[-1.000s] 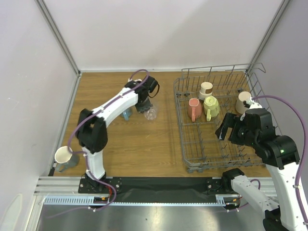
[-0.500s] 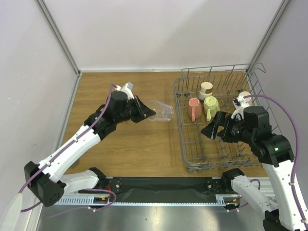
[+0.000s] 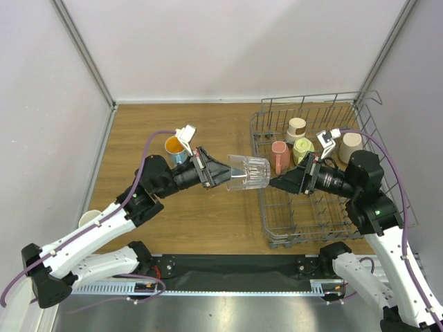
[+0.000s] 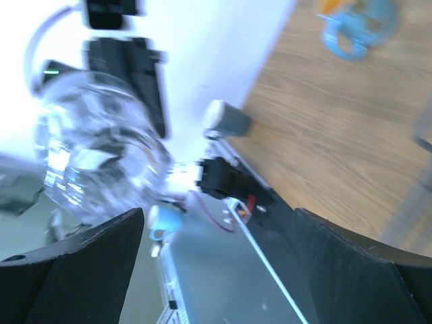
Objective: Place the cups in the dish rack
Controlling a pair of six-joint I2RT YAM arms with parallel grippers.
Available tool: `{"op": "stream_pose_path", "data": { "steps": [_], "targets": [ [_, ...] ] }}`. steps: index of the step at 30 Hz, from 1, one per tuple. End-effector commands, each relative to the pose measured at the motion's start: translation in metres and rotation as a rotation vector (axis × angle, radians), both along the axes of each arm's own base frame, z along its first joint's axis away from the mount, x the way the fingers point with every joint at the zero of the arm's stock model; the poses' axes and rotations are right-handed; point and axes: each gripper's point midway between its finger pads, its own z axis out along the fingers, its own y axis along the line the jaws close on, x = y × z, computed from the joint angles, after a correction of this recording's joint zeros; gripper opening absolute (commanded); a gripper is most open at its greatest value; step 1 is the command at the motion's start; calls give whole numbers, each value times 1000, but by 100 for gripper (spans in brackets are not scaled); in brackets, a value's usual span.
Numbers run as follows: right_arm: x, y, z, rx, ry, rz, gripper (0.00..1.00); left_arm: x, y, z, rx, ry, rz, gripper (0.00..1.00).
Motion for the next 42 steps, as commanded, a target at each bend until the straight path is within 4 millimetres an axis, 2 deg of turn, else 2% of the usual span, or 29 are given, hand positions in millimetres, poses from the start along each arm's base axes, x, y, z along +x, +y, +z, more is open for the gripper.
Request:
{"op": "stream_pose_path", "data": {
  "steps": [1,6,13,19,22,31,35,36,42],
  "targets": [
    [-18,12,50,136,-161,125,100,-13,-3,33,-146,-31,-32,0],
    [-35,16,76,209,-236,181,100,-12,-6,40,-155,-33,-31,0],
    [-51,23,91,265,-273,241,100,-16,-10,50,-173,-34,-51,0],
    [-59,16,102,285,-311,208,100,-20,1,66,-238,-53,-34,0],
    [-61,15,106,298,-310,202,100,-19,1,64,-190,-65,-18,0],
    [-70,20,124,374,-342,250,100,-23,-1,67,-193,-75,-47,0],
    [-62,28,117,326,-323,236,100,-25,-2,67,-197,-70,-61,0],
    [-55,28,108,287,-299,199,100,-27,2,72,-204,-85,-57,0],
    [-52,30,101,264,-283,184,100,-25,9,75,-196,-69,-18,0]
  ]
}}
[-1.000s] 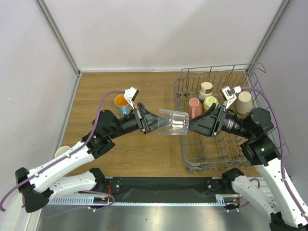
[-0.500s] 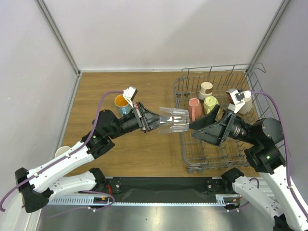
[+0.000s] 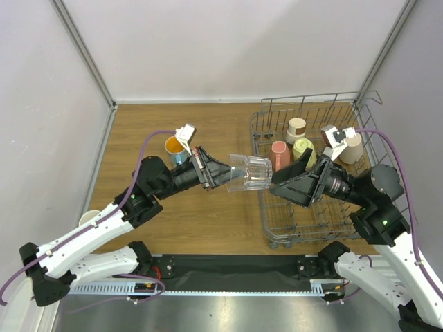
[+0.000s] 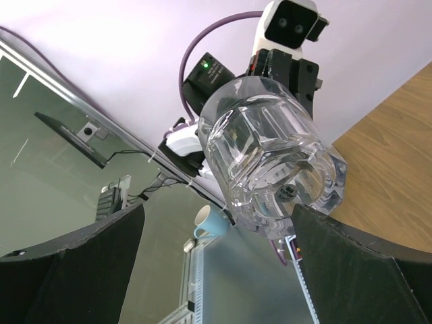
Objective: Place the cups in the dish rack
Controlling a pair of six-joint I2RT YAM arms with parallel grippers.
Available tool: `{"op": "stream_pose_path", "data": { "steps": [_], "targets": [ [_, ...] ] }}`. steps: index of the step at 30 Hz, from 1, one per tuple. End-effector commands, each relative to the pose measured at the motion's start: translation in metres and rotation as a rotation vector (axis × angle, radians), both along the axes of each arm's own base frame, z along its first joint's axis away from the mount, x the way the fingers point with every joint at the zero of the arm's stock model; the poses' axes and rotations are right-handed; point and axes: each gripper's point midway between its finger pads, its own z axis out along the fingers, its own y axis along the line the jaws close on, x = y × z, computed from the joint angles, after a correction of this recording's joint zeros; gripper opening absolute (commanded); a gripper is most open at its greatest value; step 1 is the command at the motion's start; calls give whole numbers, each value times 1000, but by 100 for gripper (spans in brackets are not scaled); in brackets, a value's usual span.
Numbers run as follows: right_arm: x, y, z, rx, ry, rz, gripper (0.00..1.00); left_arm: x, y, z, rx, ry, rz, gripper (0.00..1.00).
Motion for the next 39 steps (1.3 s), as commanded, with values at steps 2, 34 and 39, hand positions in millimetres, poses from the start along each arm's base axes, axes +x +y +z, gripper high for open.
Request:
{"op": "stream_pose_path", "data": {
  "steps": [2,34,39],
  "targets": [
    [2,3,0,-7,-5,-2,100,-7,13,49,-134,-65,14,0],
    [16,3,-11,-93,25,-86,100,5,23,51,-114,-84,79,0],
    [16,0,-11,-99,37,-107,100,9,30,50,-81,-102,110,0]
  ]
}}
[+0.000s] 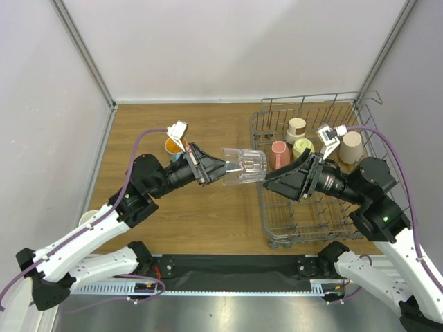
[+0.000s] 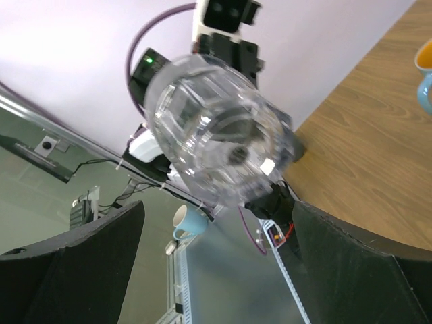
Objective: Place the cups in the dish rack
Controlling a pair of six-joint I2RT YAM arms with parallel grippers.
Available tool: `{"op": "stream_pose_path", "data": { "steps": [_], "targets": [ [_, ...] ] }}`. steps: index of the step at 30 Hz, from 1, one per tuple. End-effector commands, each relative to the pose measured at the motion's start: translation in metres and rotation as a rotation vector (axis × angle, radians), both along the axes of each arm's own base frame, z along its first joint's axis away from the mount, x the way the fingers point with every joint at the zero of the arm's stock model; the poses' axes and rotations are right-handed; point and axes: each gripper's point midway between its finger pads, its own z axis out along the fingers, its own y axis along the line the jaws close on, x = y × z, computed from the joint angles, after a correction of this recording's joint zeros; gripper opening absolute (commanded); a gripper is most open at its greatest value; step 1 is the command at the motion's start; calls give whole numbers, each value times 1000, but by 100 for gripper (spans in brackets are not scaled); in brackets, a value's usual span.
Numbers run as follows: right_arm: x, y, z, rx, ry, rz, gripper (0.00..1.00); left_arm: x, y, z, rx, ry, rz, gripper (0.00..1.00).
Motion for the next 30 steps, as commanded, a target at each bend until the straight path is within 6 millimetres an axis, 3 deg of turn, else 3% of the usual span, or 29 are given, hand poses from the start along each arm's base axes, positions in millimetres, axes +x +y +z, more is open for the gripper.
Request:
{"op": "stream_pose_path", "data": {
  "steps": [1,7,17,23,28,30],
  "targets": [
    [-4,-4,8,-5,-25,-11,100,-3,18,46,-81,-112,46,0],
    [-3,0,15,21,-36,11,100,-6,7,34,-147,-42,-16,0],
    [2,11,26,73,-27,56,100,-17,-16,33,-171,-14,-99,0],
    [9,10,35,100,-38,18,100,-18,-16,26,-174,0,-93,0],
    [8,15,32,108,-29,53,96,-18,-19,28,-192,-3,-109,0],
    [7,16,30,112,-11,65,90,-18,-20,28,-193,-1,-109,0]
  ]
}}
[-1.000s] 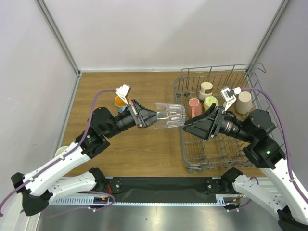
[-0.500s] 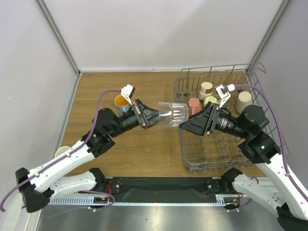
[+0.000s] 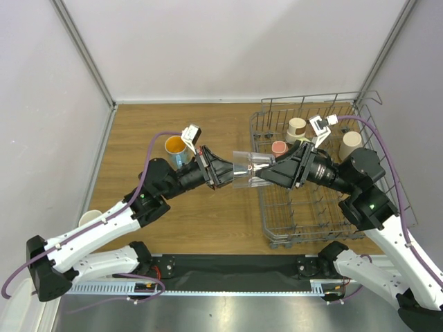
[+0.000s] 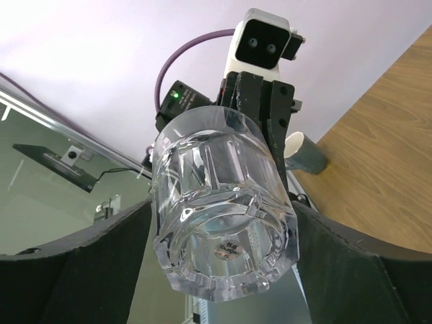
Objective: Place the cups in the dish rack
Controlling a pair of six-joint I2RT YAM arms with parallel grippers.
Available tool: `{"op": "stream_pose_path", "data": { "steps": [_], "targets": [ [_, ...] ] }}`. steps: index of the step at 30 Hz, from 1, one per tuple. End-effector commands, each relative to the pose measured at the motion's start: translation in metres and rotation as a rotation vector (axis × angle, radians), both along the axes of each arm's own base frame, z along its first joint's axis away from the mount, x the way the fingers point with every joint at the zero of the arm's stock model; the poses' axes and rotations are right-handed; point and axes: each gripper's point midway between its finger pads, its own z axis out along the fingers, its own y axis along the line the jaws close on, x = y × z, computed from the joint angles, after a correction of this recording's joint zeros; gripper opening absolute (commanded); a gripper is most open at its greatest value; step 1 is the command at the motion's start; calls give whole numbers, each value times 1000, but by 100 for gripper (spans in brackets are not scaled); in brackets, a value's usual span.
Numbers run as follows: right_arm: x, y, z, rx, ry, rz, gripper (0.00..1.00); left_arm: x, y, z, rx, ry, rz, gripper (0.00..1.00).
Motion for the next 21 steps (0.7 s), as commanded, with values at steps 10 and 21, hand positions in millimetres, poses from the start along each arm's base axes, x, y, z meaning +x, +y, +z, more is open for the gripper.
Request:
{"op": "stream_pose_path", "data": {
  "steps": [10,21],
  "targets": [
    [8,0,2,-7,-17,-41,0,3,8,2,51,-29,53,70],
    [86,-106,-109,-622,285,-767,0,39,137,-140,720,264,489,78]
  ]
}}
